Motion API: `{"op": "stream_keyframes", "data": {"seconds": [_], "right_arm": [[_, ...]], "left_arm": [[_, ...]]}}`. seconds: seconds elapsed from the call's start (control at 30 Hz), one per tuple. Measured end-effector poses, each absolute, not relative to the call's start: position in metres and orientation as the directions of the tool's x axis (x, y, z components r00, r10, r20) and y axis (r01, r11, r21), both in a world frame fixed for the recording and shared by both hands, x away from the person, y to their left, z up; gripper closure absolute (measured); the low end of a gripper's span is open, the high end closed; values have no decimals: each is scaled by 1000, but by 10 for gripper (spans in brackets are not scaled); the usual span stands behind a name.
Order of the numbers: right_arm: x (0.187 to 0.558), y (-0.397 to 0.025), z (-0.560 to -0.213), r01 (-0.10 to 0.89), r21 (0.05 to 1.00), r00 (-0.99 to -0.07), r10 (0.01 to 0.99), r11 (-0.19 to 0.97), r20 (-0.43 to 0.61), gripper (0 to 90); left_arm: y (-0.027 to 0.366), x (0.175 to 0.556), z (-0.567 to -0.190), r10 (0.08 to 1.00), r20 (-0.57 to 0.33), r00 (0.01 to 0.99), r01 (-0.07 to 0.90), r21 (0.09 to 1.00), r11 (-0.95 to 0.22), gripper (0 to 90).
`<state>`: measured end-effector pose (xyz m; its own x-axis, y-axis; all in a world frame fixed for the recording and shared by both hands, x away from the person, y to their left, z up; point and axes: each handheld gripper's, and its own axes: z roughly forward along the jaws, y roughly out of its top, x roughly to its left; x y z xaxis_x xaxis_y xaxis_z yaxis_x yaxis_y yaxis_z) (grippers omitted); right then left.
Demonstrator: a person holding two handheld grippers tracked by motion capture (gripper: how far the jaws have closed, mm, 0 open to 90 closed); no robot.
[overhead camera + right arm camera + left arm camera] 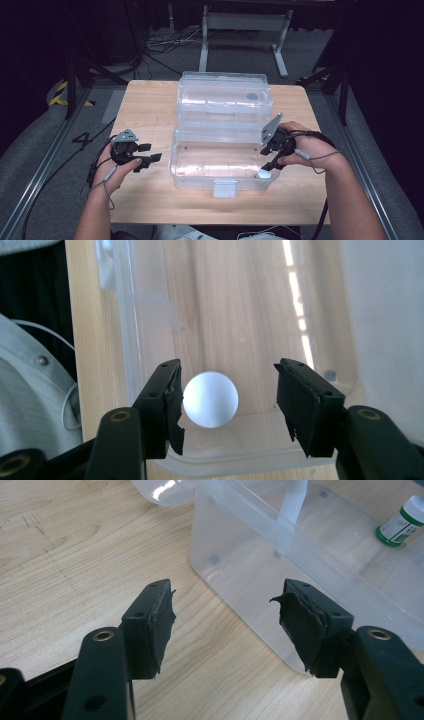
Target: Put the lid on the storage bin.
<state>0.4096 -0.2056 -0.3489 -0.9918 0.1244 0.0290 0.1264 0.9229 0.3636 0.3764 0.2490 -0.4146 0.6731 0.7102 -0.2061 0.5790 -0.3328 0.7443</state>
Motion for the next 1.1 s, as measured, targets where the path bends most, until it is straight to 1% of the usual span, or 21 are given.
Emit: {"op": "stream_keyframes", "data": {"seconds": [0.2, 0.37, 0.63, 0.83, 1.1], "right_arm": [[411, -206, -337, 129, 426, -991, 135, 895, 16, 443], [415, -204, -324, 125, 512, -989, 145, 850, 1, 446], [426, -198, -302, 173, 597, -974, 227, 783, -16, 478], [439, -193, -290, 186, 634, -963, 269, 751, -35, 504], [460, -181, -277, 193, 689, -944, 323, 699, -64, 481]], "left_arm": [[250, 375, -413, 711, -209, 672, 578, 748, -326, 390], [249, 373, -412, 703, -211, 680, 570, 754, -325, 391], [250, 367, -411, 700, -209, 683, 565, 758, -325, 391], [252, 362, -411, 704, -213, 677, 568, 760, -315, 392], [255, 356, -412, 712, -211, 670, 572, 758, -313, 392]]}}
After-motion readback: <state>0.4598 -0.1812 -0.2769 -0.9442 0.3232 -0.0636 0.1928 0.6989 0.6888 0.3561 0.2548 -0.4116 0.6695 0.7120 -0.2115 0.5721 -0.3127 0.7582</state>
